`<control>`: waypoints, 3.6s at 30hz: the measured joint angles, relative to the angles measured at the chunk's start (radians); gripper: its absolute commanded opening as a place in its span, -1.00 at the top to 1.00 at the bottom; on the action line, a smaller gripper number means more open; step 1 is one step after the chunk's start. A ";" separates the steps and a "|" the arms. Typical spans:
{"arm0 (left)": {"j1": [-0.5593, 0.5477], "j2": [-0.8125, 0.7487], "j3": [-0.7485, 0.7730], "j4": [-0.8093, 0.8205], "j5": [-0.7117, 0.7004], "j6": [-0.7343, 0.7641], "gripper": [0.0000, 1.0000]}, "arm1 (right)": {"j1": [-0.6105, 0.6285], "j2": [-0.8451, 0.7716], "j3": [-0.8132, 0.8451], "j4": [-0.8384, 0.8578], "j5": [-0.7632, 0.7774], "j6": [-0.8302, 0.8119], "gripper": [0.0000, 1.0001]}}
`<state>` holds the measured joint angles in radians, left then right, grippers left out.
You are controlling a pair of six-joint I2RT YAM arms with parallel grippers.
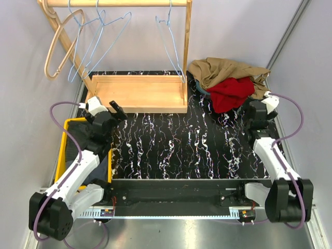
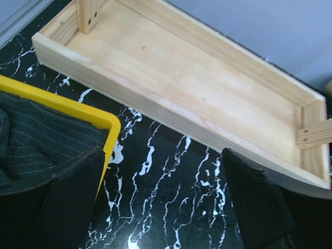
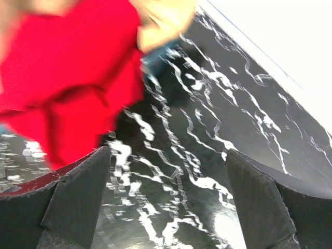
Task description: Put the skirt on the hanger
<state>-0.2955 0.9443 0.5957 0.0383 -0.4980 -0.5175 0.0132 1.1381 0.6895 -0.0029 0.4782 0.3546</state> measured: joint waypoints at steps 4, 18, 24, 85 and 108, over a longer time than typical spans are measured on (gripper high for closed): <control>0.000 -0.005 0.012 -0.021 0.041 -0.011 -0.98 | 0.000 -0.062 0.087 -0.051 -0.060 -0.005 -0.99; -0.001 0.034 0.041 -0.039 0.285 -0.078 -0.98 | -0.002 0.358 0.728 -0.123 -0.182 -0.080 -0.99; -0.001 0.054 0.014 -0.029 0.346 -0.107 -0.98 | -0.015 0.634 0.993 -0.165 -0.274 -0.080 -0.94; -0.001 0.068 -0.001 0.006 0.420 -0.138 -0.98 | -0.030 0.690 2.004 -0.187 -0.927 0.038 1.00; -0.001 -0.072 0.000 -0.153 0.388 -0.153 -0.98 | 0.521 0.134 0.805 -0.399 -0.565 -0.113 1.00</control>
<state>-0.2962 0.8726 0.5953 -0.1150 -0.1097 -0.6708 0.5346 1.2720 1.4944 -0.4015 -0.0868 0.2417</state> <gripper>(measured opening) 0.985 0.075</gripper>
